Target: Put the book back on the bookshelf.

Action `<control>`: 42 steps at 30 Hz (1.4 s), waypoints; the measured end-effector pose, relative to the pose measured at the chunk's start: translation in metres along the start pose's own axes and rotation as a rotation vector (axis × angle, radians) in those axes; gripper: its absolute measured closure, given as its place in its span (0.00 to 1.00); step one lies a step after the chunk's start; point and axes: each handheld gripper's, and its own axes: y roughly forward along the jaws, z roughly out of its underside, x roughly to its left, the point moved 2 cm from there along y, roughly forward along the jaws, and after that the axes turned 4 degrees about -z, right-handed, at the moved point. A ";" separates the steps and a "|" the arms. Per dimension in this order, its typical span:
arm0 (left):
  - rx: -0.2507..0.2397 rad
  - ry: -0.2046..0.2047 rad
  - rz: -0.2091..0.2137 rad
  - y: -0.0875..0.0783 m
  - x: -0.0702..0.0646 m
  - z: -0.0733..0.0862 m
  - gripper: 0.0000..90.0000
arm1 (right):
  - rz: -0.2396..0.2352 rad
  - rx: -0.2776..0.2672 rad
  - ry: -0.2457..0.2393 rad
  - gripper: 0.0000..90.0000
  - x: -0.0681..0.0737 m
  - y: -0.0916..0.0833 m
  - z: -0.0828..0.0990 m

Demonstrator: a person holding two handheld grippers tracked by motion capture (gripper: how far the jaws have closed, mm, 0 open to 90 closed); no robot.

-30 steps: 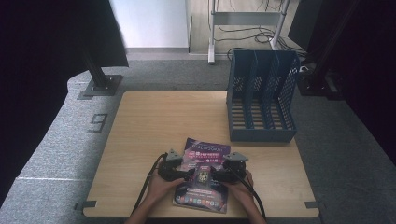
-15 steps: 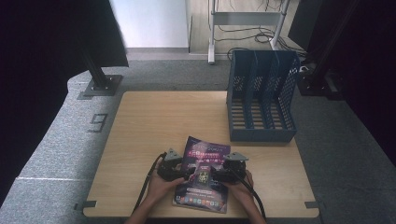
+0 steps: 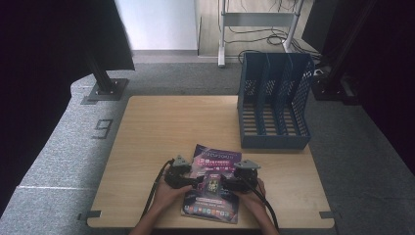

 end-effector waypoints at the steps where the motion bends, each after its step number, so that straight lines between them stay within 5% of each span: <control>1: 0.000 0.000 0.000 0.000 0.000 0.000 0.27 | 0.000 0.000 0.000 0.13 0.000 0.000 0.000; 13: -0.009 -0.002 -0.026 0.005 -0.002 -0.003 0.25 | 0.001 -0.003 -0.001 0.13 0.000 0.000 0.000; 21: -0.027 -0.046 -0.035 0.002 -0.001 -0.003 0.32 | 0.003 -0.004 0.000 0.13 0.000 0.000 0.000; 31: -0.062 -0.051 -0.004 -0.006 -0.003 -0.006 0.33 | 0.002 -0.004 -0.001 0.13 0.000 0.000 0.000; 42: -0.101 -0.043 0.112 -0.017 -0.010 -0.012 0.33 | 0.002 -0.004 0.000 0.13 0.000 0.000 0.000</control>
